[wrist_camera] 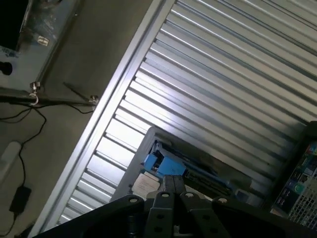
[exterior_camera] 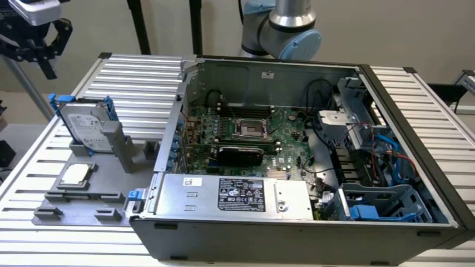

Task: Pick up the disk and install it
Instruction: 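Pick up the disk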

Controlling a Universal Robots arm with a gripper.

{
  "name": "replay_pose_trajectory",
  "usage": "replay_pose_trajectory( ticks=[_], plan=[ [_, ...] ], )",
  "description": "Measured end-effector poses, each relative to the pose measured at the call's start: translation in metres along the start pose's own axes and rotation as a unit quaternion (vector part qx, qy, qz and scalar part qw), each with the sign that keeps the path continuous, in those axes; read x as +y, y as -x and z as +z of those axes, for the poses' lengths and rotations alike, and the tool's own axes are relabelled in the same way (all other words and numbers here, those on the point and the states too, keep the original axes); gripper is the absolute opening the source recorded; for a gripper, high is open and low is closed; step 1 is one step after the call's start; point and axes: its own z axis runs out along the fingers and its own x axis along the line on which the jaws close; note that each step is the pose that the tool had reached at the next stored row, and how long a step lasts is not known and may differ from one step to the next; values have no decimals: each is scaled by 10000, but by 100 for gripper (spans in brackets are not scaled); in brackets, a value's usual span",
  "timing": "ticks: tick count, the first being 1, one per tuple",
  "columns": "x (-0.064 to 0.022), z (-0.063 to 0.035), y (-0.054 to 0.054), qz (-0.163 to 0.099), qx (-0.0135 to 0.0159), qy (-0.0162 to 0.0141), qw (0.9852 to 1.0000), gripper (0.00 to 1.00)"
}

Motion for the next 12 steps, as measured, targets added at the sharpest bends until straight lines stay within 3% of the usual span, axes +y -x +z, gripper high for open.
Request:
replay_pose_trajectory(
  ticks=[6, 12],
  plan=[
    [0, 1, 0, -548, 3, -14, 9985, 11],
    [0, 3, 0, -1091, 7, -27, 9940, 11]
  ],
)
